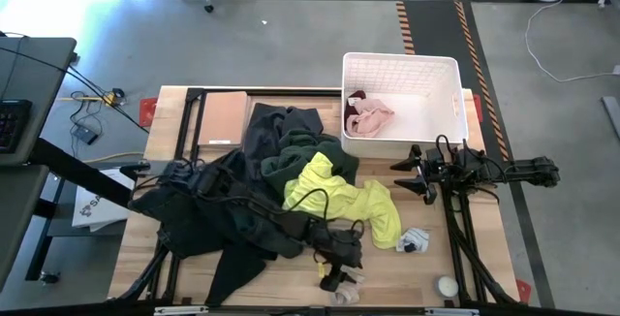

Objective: Sort clothes
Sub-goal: Put the white and orange socks into the white laundry bin

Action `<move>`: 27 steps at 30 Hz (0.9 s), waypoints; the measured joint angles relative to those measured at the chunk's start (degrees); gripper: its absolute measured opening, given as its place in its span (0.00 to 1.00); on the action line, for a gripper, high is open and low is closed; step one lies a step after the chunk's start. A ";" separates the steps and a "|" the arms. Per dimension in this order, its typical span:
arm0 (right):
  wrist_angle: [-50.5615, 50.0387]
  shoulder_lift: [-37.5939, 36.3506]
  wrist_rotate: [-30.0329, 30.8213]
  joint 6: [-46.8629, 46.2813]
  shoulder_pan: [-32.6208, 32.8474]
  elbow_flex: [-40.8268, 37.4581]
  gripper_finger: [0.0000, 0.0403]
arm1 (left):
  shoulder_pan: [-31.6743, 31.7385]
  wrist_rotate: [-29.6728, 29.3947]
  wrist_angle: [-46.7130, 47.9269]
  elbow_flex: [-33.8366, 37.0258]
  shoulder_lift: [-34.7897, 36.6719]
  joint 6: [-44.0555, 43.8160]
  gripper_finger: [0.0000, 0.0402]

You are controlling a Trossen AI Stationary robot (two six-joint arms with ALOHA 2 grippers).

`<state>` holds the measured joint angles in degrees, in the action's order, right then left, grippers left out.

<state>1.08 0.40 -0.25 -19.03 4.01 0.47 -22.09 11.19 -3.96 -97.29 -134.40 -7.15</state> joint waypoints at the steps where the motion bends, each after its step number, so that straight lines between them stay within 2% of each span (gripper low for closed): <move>1: 0.00 0.00 0.00 0.00 0.02 0.00 0.59 | -0.02 0.07 0.29 -0.33 -0.66 -0.89 0.55; 8: 0.01 0.00 0.00 0.00 0.00 0.00 0.59 | -0.09 0.40 5.50 -1.09 -3.33 -6.04 0.51; 11: 0.00 0.00 0.00 0.00 0.02 0.00 0.59 | -0.16 0.57 7.55 -1.21 -3.44 -6.19 0.45; 14: 0.00 0.00 0.00 0.00 0.00 0.00 0.59 | -0.22 0.77 7.73 -1.21 -3.27 -4.53 0.31; 17: 0.00 0.00 0.00 -0.02 0.00 -0.02 0.59 | 0.10 1.58 8.22 -1.00 -2.19 -2.97 0.11; 19: 0.01 0.00 0.00 0.00 0.00 -0.01 0.59 | 0.57 1.58 9.28 -0.88 -0.89 -1.86 0.04; 24: 0.02 0.00 0.00 0.00 0.02 0.00 0.59 | 2.77 -6.76 12.23 -0.87 5.12 6.87 0.06; 27: 0.02 0.00 0.02 0.00 0.00 0.00 0.59 | 4.50 -16.62 12.61 -0.90 8.78 14.13 0.04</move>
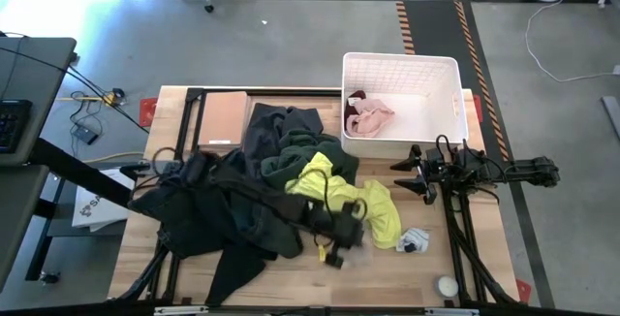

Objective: Sort clothes
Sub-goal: Put the white and orange socks into the white laundry bin

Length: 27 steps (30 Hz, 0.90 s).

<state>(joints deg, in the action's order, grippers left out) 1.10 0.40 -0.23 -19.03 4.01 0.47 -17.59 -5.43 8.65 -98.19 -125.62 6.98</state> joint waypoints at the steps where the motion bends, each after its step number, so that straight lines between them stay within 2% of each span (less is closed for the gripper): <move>1: -0.02 0.00 -0.02 0.00 0.00 0.00 0.59 | 0.66 -3.22 -0.46 0.00 0.85 2.52 0.03; 6: -0.01 0.00 -0.02 -0.01 0.01 -0.01 0.59 | 4.19 -16.12 -8.75 0.00 5.14 15.03 0.03; 13: -0.01 0.00 -0.02 0.00 0.01 -0.01 0.59 | 8.88 -23.21 -24.35 -0.04 8.18 23.62 0.02; 17: -0.02 0.00 -0.02 0.00 0.02 -0.02 0.59 | 13.05 -30.61 -29.33 -0.07 8.37 27.75 0.02; 19: -0.02 0.00 -0.02 -0.01 0.01 -0.01 0.59 | 15.87 -31.11 -29.78 -0.07 8.33 29.46 0.02; 22: -0.01 0.00 -0.02 -0.01 0.00 -0.01 0.59 | 20.99 -30.64 -29.53 -0.07 8.31 26.18 0.02; 27: -0.02 0.00 -0.02 0.00 0.00 -0.01 0.59 | 28.84 -29.12 -23.15 -0.04 8.31 12.56 0.03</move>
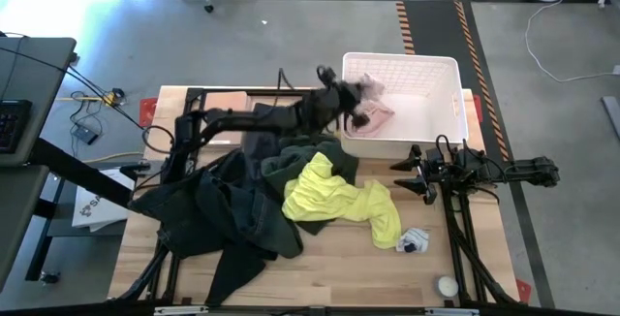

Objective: Sort clothes
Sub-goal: Put the white and orange socks into the white laundry bin, then put the white and blue socks into the white laundry bin

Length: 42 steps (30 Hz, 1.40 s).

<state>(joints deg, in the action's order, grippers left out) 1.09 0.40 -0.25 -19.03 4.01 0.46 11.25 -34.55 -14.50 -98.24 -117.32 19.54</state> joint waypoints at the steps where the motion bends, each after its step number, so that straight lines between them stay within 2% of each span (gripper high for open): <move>1: -0.01 0.00 0.00 -0.01 0.00 0.01 0.59 | 1.06 0.81 1.38 0.00 0.00 -2.35 0.04; 5: -0.01 0.00 0.00 -0.01 0.00 0.00 0.59 | 4.08 6.84 4.87 0.00 0.00 -10.04 0.11; 9: -0.01 0.00 0.00 0.00 0.00 0.00 0.59 | 5.31 11.11 4.60 0.00 0.00 -11.40 0.17; 18: -0.01 0.00 0.00 0.00 0.02 0.01 0.59 | 5.06 16.15 4.17 0.00 0.00 -11.47 0.34; 26: 0.01 0.00 0.00 0.00 0.02 0.00 0.59 | 4.05 16.12 3.76 -0.57 0.28 -8.43 0.47; 33: -0.01 0.00 0.01 -0.01 0.02 0.01 0.59 | -0.87 15.90 7.93 -6.44 2.12 -4.61 0.48; 37: -0.01 0.00 0.00 0.00 0.00 0.01 0.59 | -6.05 16.48 11.88 -8.22 3.80 -3.34 0.46; 42: -0.01 0.00 0.01 -0.01 0.01 0.00 0.59 | -13.81 20.16 18.39 -8.24 5.02 -4.71 0.44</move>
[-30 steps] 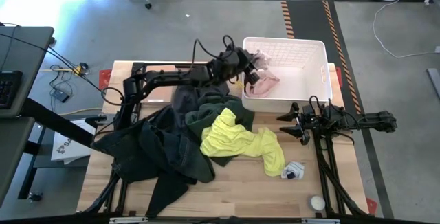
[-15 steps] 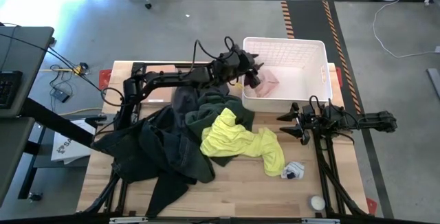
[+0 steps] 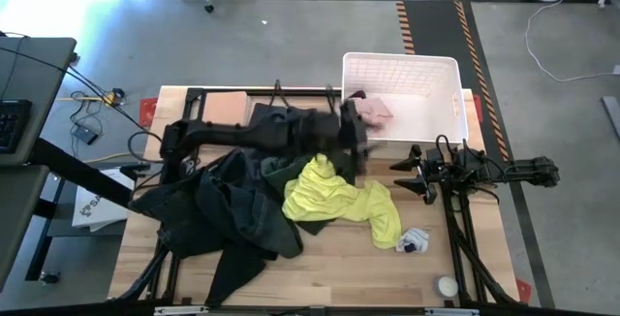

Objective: Sort clothes
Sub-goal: Put the white and blue socks into the white laundry bin

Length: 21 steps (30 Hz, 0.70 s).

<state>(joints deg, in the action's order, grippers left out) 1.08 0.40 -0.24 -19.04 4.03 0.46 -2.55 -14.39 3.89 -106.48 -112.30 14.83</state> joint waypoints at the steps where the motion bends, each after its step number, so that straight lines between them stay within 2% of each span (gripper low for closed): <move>1: 0.00 0.00 -0.01 0.00 0.00 0.00 0.59 | -1.64 0.40 0.66 0.02 -0.47 -0.86 0.43; 4: 0.00 0.00 0.00 0.00 -0.01 -0.01 0.59 | -6.20 0.42 0.48 0.02 -3.00 -2.66 0.42; 9: 0.00 0.00 0.00 0.01 -0.01 0.00 0.59 | -11.73 0.17 -6.51 0.04 -9.92 -2.68 0.40; 15: 0.02 0.00 -0.01 0.00 0.00 0.01 0.59 | -15.85 -9.59 -9.37 0.15 -14.91 -9.10 0.40; 21: 0.01 0.00 -0.01 0.00 0.00 -0.01 0.59 | -18.86 -14.71 -19.12 3.19 -17.01 -10.39 0.40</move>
<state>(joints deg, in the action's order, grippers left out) 1.09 0.40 -0.25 -19.04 4.02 0.45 -21.41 -29.11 -15.22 -103.29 -129.31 4.44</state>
